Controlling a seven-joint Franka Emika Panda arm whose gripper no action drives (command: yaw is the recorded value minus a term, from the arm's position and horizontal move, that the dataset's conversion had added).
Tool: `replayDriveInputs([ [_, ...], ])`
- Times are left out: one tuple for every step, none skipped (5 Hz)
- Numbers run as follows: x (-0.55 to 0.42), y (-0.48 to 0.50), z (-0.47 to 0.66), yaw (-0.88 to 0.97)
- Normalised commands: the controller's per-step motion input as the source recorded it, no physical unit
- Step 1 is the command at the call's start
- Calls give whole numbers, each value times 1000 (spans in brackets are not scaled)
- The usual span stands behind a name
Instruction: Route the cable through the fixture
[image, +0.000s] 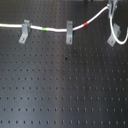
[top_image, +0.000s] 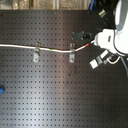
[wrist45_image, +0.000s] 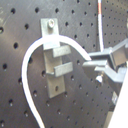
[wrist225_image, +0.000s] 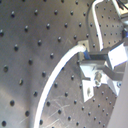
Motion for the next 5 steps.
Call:
replayDriveInputs([
  [-4,-6,-422,0],
  [-23,1,-489,40],
  [0,0,0,-20],
  [-175,-282,-6,-311],
  [-288,-224,-52,-297],
])
